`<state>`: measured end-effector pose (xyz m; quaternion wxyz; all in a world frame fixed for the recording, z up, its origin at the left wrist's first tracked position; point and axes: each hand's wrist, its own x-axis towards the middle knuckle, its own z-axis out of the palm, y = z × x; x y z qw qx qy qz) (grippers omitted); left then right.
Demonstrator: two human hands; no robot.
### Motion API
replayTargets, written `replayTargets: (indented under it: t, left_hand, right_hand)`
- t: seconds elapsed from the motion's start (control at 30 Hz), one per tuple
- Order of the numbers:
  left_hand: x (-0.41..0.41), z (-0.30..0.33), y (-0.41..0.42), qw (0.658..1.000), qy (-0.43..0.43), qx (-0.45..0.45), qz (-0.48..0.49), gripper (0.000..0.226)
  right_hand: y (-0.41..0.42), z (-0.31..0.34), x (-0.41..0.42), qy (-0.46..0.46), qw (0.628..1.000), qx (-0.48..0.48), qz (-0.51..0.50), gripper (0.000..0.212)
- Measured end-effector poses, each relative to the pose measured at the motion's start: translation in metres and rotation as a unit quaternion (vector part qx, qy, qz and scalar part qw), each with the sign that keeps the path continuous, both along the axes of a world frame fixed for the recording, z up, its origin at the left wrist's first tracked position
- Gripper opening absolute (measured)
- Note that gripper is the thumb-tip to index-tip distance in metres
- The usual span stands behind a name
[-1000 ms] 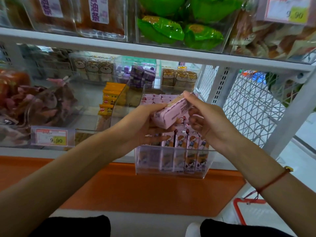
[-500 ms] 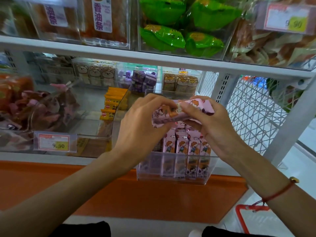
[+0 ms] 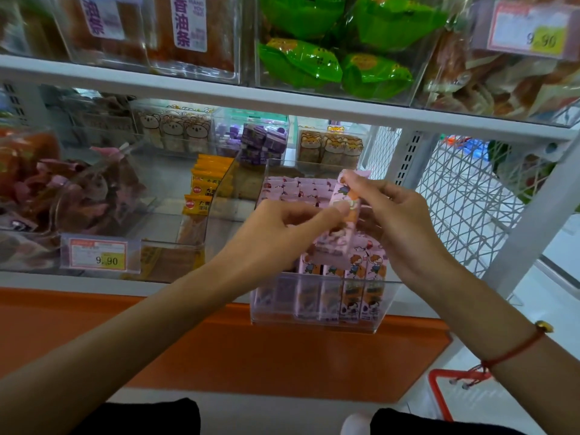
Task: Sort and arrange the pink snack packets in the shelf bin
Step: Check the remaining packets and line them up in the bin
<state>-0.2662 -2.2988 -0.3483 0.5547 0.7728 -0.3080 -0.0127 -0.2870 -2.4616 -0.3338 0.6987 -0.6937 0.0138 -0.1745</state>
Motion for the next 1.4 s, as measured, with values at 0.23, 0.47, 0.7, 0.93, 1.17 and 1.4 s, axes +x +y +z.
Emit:
replayTargets:
  t: [0.23, 0.47, 0.7, 0.93, 1.17, 1.4]
  left_hand:
    - [0.007, 0.001, 0.002, 0.988, 0.147, -0.030, -0.038, 0.035]
    - [0.010, -0.002, 0.003, 0.975, 0.058, -0.206, 0.056, 0.025]
    - [0.017, 0.002, 0.006, 0.977, -0.003, -0.198, 0.083, 0.042]
    - [0.025, 0.001, 0.014, 0.948, -0.049, -0.263, 0.175, 0.033]
    - [0.036, -0.009, 0.023, 0.941, -0.081, -0.262, 0.199, 0.033]
    - [0.052, -0.001, 0.016, 0.974, -0.093, -0.130, 0.163, 0.035]
  right_hand:
    - [0.000, 0.000, 0.002, 0.052, 0.996, -0.049, 0.052, 0.041]
    - [0.003, 0.001, 0.000, 0.031, 0.983, -0.139, 0.118, 0.051]
    - [-0.002, -0.003, 0.007, -0.046, 0.969, -0.238, 0.038, 0.038]
    - [-0.014, -0.008, 0.039, 0.016, 0.954, -0.299, 0.009, 0.049]
    - [-0.002, -0.038, 0.080, 0.064, 0.768, -0.638, -0.006, 0.041]
    - [-0.011, -0.041, 0.061, 0.044, 0.748, -0.663, 0.000, 0.040]
